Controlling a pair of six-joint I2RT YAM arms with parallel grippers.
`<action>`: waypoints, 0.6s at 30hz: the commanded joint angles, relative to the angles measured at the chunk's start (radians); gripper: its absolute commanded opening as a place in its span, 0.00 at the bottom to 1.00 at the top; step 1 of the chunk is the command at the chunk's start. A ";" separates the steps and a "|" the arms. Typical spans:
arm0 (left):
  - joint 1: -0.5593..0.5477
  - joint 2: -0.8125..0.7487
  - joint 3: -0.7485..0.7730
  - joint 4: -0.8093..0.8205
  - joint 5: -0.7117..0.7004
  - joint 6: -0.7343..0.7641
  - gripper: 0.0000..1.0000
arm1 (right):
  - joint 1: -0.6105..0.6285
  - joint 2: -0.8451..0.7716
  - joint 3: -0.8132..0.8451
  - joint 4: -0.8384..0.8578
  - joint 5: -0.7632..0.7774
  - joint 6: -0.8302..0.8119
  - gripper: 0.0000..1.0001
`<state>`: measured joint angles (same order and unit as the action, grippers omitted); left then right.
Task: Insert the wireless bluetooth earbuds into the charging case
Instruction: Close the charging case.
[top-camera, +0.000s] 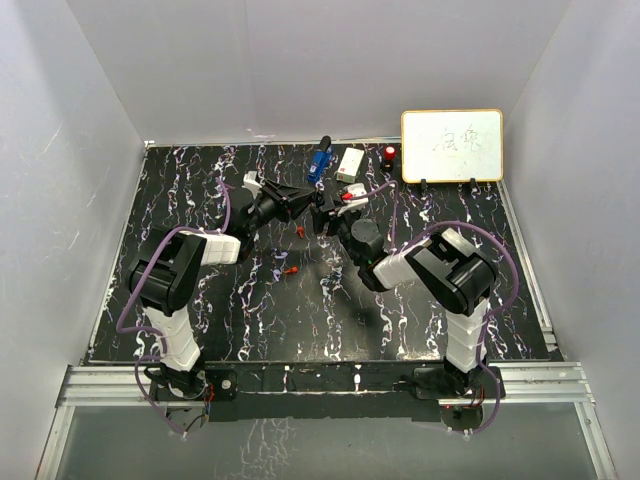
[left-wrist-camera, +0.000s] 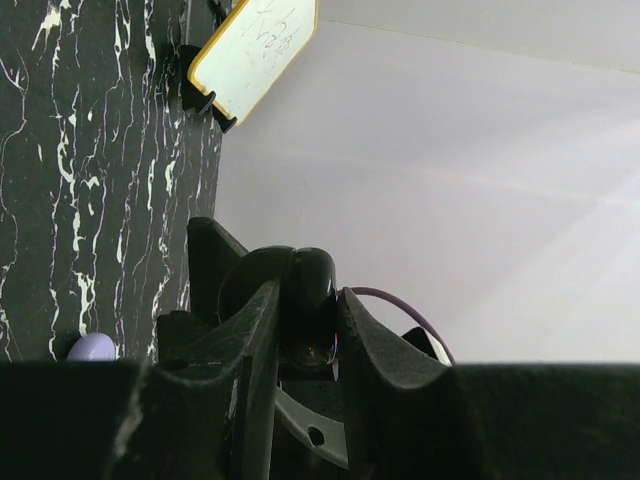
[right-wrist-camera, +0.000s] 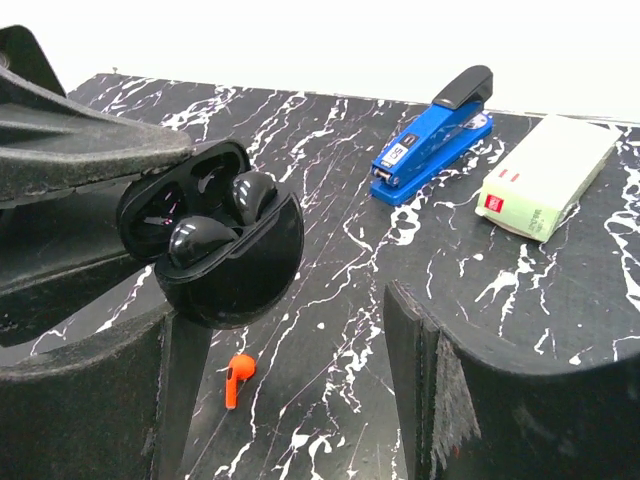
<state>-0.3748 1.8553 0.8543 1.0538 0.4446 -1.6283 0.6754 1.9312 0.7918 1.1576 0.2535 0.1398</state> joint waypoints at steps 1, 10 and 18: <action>-0.005 -0.057 -0.009 0.018 0.013 -0.008 0.00 | 0.006 -0.001 0.017 0.145 0.077 -0.054 0.66; -0.006 -0.046 -0.054 0.050 0.027 -0.025 0.00 | 0.004 -0.006 -0.017 0.214 0.174 -0.110 0.69; 0.132 -0.046 -0.053 0.004 0.073 0.037 0.00 | 0.005 -0.232 -0.098 -0.154 0.195 -0.056 0.71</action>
<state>-0.3370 1.8553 0.7956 1.0866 0.4778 -1.6505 0.6853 1.8786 0.7158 1.1732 0.4034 0.0532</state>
